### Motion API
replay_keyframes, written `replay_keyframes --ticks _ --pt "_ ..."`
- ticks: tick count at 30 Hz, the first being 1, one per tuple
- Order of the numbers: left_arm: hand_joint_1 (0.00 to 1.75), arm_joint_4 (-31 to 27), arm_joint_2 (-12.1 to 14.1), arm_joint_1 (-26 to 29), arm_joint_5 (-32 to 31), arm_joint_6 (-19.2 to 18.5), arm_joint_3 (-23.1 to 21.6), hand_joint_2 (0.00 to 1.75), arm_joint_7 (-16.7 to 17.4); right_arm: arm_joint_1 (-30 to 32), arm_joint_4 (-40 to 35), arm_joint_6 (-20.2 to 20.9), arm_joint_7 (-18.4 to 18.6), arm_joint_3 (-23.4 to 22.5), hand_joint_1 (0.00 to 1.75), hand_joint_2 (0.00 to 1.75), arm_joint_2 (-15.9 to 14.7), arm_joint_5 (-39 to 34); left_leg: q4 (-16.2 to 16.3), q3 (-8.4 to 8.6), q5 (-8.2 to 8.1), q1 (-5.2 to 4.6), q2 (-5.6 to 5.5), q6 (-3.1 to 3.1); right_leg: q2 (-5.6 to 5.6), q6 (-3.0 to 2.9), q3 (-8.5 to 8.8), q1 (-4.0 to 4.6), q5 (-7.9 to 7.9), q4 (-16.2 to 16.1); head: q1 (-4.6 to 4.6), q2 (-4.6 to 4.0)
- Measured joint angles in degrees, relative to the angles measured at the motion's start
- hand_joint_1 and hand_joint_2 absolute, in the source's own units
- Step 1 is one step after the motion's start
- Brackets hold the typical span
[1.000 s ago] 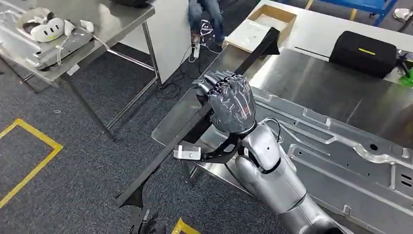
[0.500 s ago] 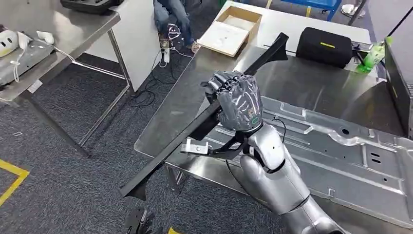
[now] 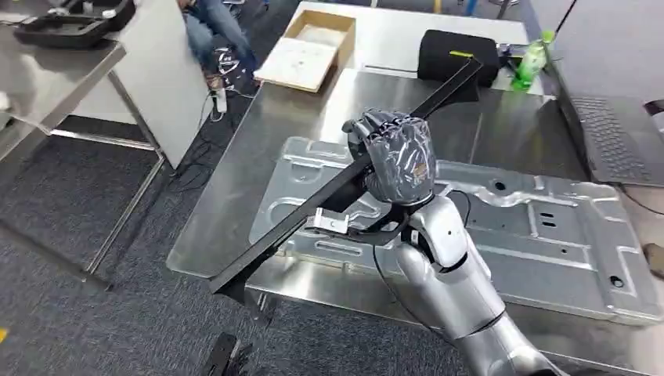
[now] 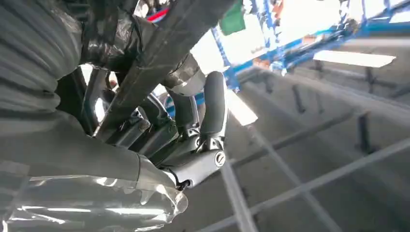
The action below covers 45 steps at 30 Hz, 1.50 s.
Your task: Take the parts from the cabinet and place them on the table.
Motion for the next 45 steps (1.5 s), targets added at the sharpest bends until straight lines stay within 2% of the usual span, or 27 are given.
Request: replay_keyframes --ticks 2,3,4,6,7,8,9,12,13,15,17,18,19,21,23,24,28,29,30,32,33,34,36,38,39,42,45 --pt "0.0 0.0 0.02 0.26 -0.02 0.0 0.0 1.75 0.02 0.17 0.28 0.02 0.0 0.0 1.75 1.75 0.0 0.0 9.32 -4.92 -3.85 -0.02 -1.34 -0.14 1.39 -0.3 0.04 0.12 -0.19 0.07 0.02 0.0" --pt "0.0 0.0 0.04 0.45 -0.02 0.0 0.0 1.75 0.04 0.3 0.48 0.02 -0.02 0.0 1.75 1.75 0.0 0.0 12.32 -6.81 -4.22 -0.03 -1.42 -0.16 2.28 -0.32 0.03 0.19 -0.22 0.2 0.02 0.0" --pt "0.0 0.0 0.07 0.54 -0.02 0.0 0.0 1.75 0.04 0.39 0.64 0.02 0.0 0.0 1.75 1.75 0.0 0.02 12.47 -7.34 -3.3 -0.03 -1.45 -0.12 3.01 -0.32 0.05 0.19 -0.31 0.39 0.02 0.0" --pt "0.0 0.0 0.07 0.5 -0.02 0.0 0.0 1.75 0.04 0.39 0.81 0.02 0.0 0.0 1.75 1.75 0.0 0.0 5.52 -5.01 2.06 -0.01 -1.67 0.13 4.77 -0.2 0.13 0.17 -0.69 0.96 0.02 0.0" --pt "0.0 0.0 0.07 0.47 -0.02 0.0 0.0 1.75 0.04 0.39 0.81 0.02 -0.02 0.0 1.75 1.75 0.0 0.0 -0.59 -2.57 5.53 0.02 -2.89 0.38 5.62 0.0 0.22 0.16 -1.02 1.39 0.0 0.0" --pt "0.0 0.0 0.13 0.52 -0.02 0.0 0.0 1.75 0.04 0.39 0.85 0.02 -0.02 0.0 1.75 1.75 0.0 0.0 -3.47 -1.44 5.96 0.18 -5.61 0.75 6.14 0.2 0.07 -0.07 -1.27 1.69 0.09 0.0" --pt "0.0 0.0 0.13 0.49 0.0 0.0 0.0 1.75 0.02 0.23 0.94 0.02 0.0 0.0 1.75 1.75 0.0 0.0 -4.84 -0.77 5.49 0.33 -6.12 0.69 6.93 0.56 -0.41 0.31 -1.44 2.36 0.05 0.0" --pt "0.0 0.0 0.13 0.48 -0.02 0.0 0.0 1.75 0.04 0.44 1.03 0.02 0.0 -0.02 1.75 1.75 -0.07 0.0 -4.65 -0.79 5.59 -0.35 -4.76 1.21 8.42 1.8 -0.78 -0.52 -1.01 1.67 0.05 0.0" --pt "0.0 0.0 -0.09 0.36 -0.02 0.0 -0.04 1.75 0.04 0.38 1.01 0.0 0.0 -0.13 1.75 1.75 -0.11 0.0 -5.48 -0.47 6.07 0.66 -3.79 1.79 8.61 2.03 -0.93 -0.26 -1.13 1.85 0.0 0.0" --pt "0.0 0.0 -0.09 0.02 0.0 -0.04 -0.11 1.75 0.0 0.18 1.09 -0.09 0.33 -0.41 1.75 1.75 -0.22 0.0 -5.92 -0.08 6.14 0.4 -2.68 2.44 2.76 2.62 -2.45 -0.01 -3.27 5.23 0.62 0.0" --pt "0.0 0.0 -0.07 0.23 0.0 -0.07 -0.22 1.75 0.07 0.06 1.42 -0.24 0.61 -0.85 1.75 1.75 -0.24 0.0 -5.91 -0.01 5.92 0.28 -1.27 2.55 0.86 3.15 -7.2 -0.51 -7.24 14.19 0.66 0.0" --pt "0.0 0.0 -0.02 0.37 0.06 -0.07 -0.22 1.75 0.07 0.09 1.94 -0.3 0.68 -1.18 1.75 1.75 -0.37 0.0 -5.89 -0.01 5.82 0.29 -0.5 2.51 0.55 3.38 -9.34 -0.74 -8.21 17.89 0.66 0.0" --pt "0.0 0.0 -0.02 0.46 0.09 -0.07 -0.22 1.75 0.07 0.09 2.57 -0.35 0.68 -1.56 1.75 1.75 -0.52 0.0 -5.88 0.05 5.7 0.32 -0.06 2.45 0.39 3.54 -10.08 -0.97 -7.67 18.79 0.66 0.0" --pt "0.0 0.0 -0.04 0.41 0.15 -0.07 -0.28 1.75 0.06 0.08 3.95 -0.61 0.68 -2.6 1.75 1.75 -0.85 0.0 -5.85 0.42 5.39 0.42 0.49 2.12 0.14 3.73 -7.29 -1.26 -3.48 12.93 0.66 0.0" --pt "0.0 0.0 -0.11 0.31 0.17 -0.07 -0.35 1.75 0.07 0.01 4.99 -0.83 0.68 -3.67 1.75 1.75 -1.16 -0.35 -5.87 1.09 4.93 0.47 1.01 1.6 -0.84 3.42 -1.59 -1.21 0.83 2.15 0.68 0.0" --pt "0.0 0.0 -0.11 0.21 0.2 -0.07 -0.37 1.75 0.07 -0.19 5.42 -1.05 0.68 -4.05 1.75 1.75 -1.31 -0.61 -5.88 1.02 4.79 0.04 1.08 1.22 -1.17 3.21 -0.99 -0.51 -0.35 1.34 0.66 0.0" --pt "0.0 0.0 -0.15 -0.02 0.72 0.02 -0.37 1.75 -0.07 -2.09 12.14 5.45 -0.86 -8.73 1.75 1.75 -3.0 -10.9 -6.44 1.7 4.61 0.06 1.47 -0.14 -0.65 1.84 -0.84 -0.21 -0.36 0.83 0.64 0.0" --pt "0.0 0.0 -0.15 -0.05 0.72 0.04 -0.37 1.75 -0.11 -2.81 14.31 7.11 -2.61 -9.88 1.75 1.75 -3.32 -13.28 -5.9 1.54 3.96 0.34 1.01 -0.33 -0.68 1.43 -0.14 -0.95 -0.18 0.25 0.55 0.0" --pt "0.0 0.0 -0.15 -0.06 0.72 0.07 -0.37 1.75 -0.17 -3.8 16.64 8.63 -4.74 -10.98 1.75 1.75 -4.36 -15.02 -3.73 0.77 2.63 0.18 0.05 -0.3 -0.6 1.13 0.09 -0.82 -0.24 0.05 0.59 0.0" --pt "0.0 0.0 -0.11 0.2 0.74 0.07 -0.39 1.75 -0.24 -5.5 20.4 11.65 -7.92 -11.54 1.75 1.75 -5.27 -16.77 5.97 -4.01 -1.78 0.23 -0.95 -0.25 -0.33 0.46 0.05 -0.54 -0.32 0.17 0.51 0.0" --pt "0.0 0.0 -0.04 0.36 0.72 0.07 -0.39 1.75 -0.28 -5.76 21.62 12.55 -8.7 -11.67 1.75 1.75 -5.59 -17.14 10.36 -6.36 -2.98 0.17 -1.23 -0.26 0.09 0.32 0.08 -0.34 -0.42 0.25 0.53 0.0" --pt "0.0 0.0 -0.02 0.42 0.74 0.07 -0.39 1.75 -0.28 -5.75 22.88 13.35 -9.11 -11.69 1.75 1.75 -5.79 -17.5 12.37 -7.77 -2.86 0.12 -1.35 -0.23 0.4 0.19 0.15 -0.16 -0.54 0.39 0.5 0.0" --pt "0.0 0.0 -0.02 0.41 0.74 0.07 -0.39 1.75 -0.31 -5.79 24.29 14.21 -9.09 -12.04 1.75 1.75 -6.25 -18.03 8.3 -6.84 1.07 0.04 -1.36 0.16 0.97 0.19 0.27 0.02 -0.92 0.85 0.51 0.0" --pt "0.0 0.0 -0.02 0.41 0.76 0.07 -0.39 1.75 -0.31 -6.13 25.25 14.56 -9.09 -12.39 1.75 1.75 -6.88 -18.54 -2.08 -2.64 6.94 -0.07 -1.62 0.91 1.37 0.36 0.46 0.13 -1.52 1.54 0.51 0.0" --pt "0.0 0.0 0.04 0.36 0.77 0.07 -0.42 1.75 -0.28 -6.28 25.83 14.58 -9.09 -12.5 1.75 1.75 -7.06 -18.64 -3.54 -1.86 6.17 -0.34 -2.18 1.44 1.46 0.54 0.23 0.12 -1.69 1.7 0.57 0.0" --pt "0.0 0.0 0.02 0.34 0.74 -0.04 -0.46 1.75 -0.29 -6.6 26.99 16.69 -9.61 -12.61 1.75 1.75 -7.65 -19.49 -4.57 -1.75 6.34 -0.79 -2.08 1.65 1.86 1.54 -0.29 -0.09 -1.44 1.71 0.5 0.0" --pt "0.0 0.0 -0.07 0.18 0.74 -1.25 -0.77 1.75 -0.57 -6.93 28.05 21.67 -11.85 -12.63 1.75 1.75 -8.85 -22.28 -6.33 -0.8 7.22 -0.13 -1.84 2.61 1.14 2.6 -0.54 -0.18 -2.59 2.94 0.62 0.0"
